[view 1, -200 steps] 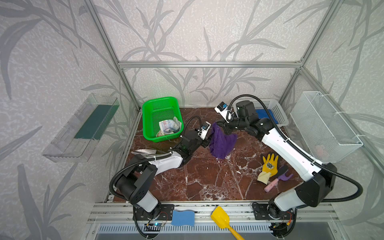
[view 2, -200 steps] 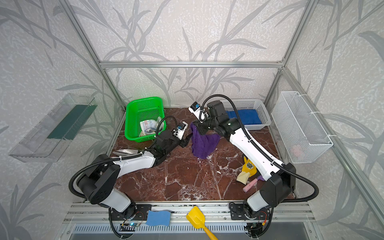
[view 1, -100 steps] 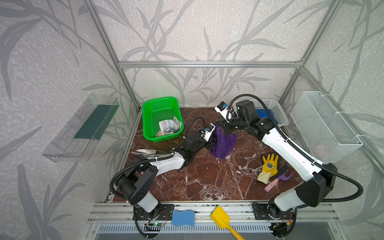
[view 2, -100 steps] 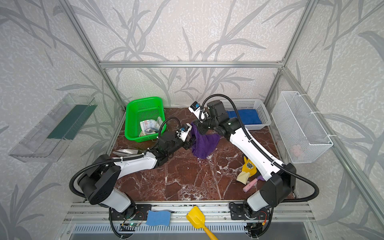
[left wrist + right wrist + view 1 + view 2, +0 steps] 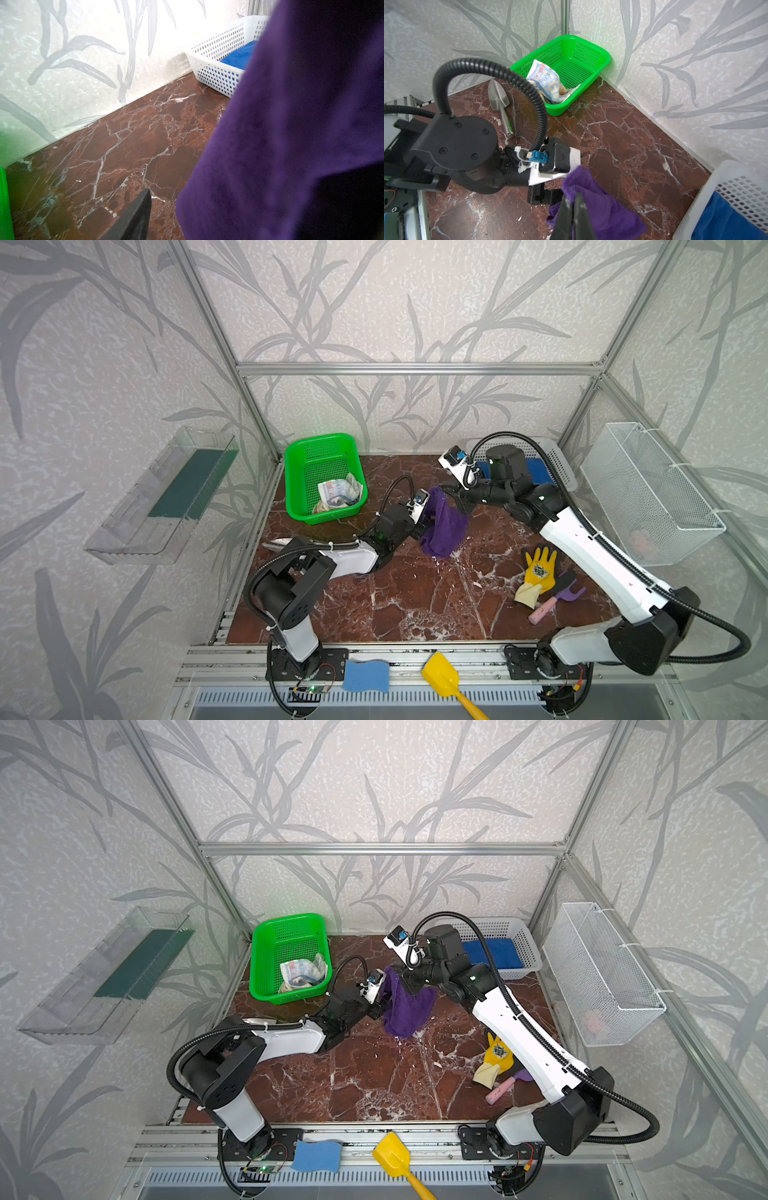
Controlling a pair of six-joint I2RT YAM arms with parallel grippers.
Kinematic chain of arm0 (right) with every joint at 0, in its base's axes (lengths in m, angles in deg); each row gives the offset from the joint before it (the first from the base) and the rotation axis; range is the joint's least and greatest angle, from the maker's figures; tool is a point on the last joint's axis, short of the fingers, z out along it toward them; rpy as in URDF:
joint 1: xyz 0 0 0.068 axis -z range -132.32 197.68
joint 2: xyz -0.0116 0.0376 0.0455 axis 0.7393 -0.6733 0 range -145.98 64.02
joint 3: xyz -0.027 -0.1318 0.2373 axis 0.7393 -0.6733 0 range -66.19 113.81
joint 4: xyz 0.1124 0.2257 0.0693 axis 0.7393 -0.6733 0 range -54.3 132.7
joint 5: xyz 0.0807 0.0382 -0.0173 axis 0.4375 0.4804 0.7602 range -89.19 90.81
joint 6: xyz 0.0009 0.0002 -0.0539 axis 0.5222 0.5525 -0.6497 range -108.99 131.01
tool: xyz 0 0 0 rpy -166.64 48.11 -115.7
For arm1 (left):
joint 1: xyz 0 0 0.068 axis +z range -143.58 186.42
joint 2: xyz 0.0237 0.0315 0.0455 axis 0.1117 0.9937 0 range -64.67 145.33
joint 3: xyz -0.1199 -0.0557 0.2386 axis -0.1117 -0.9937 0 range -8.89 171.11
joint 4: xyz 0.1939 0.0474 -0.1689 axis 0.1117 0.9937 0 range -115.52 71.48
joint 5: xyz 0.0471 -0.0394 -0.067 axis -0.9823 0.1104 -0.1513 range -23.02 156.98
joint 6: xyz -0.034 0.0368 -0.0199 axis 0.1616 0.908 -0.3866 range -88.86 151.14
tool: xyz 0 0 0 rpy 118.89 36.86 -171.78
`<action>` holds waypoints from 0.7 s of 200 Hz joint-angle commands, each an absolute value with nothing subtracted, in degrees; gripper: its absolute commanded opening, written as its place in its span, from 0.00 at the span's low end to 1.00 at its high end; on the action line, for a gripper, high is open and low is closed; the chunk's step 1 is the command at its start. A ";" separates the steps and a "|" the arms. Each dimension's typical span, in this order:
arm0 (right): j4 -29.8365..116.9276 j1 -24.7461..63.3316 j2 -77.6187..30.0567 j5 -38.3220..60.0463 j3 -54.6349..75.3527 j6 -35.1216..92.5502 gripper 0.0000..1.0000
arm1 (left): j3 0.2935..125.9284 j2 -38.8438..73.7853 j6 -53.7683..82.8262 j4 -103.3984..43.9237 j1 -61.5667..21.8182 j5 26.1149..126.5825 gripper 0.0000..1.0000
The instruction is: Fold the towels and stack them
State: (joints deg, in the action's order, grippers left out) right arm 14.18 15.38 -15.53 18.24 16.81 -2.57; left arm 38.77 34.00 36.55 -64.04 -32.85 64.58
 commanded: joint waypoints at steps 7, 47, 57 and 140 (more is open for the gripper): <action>15.54 15.25 -13.26 17.34 15.61 -3.57 0.00 | 40.90 34.45 37.28 -64.54 -32.88 63.05 0.61; 15.90 15.78 -13.17 17.28 15.07 -3.89 0.00 | 41.00 34.49 38.29 -62.78 -32.78 62.48 0.58; 16.14 16.01 -13.15 17.30 14.93 -3.81 0.00 | 40.71 34.40 38.35 -62.45 -32.83 62.44 0.57; 16.26 17.43 -13.24 17.20 14.84 -3.38 0.00 | 36.85 31.06 38.70 -57.31 -32.08 65.12 0.56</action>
State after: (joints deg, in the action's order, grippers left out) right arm 14.58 17.02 -14.46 17.28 15.15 -3.57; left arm 38.22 33.89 37.88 -60.78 -32.50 63.75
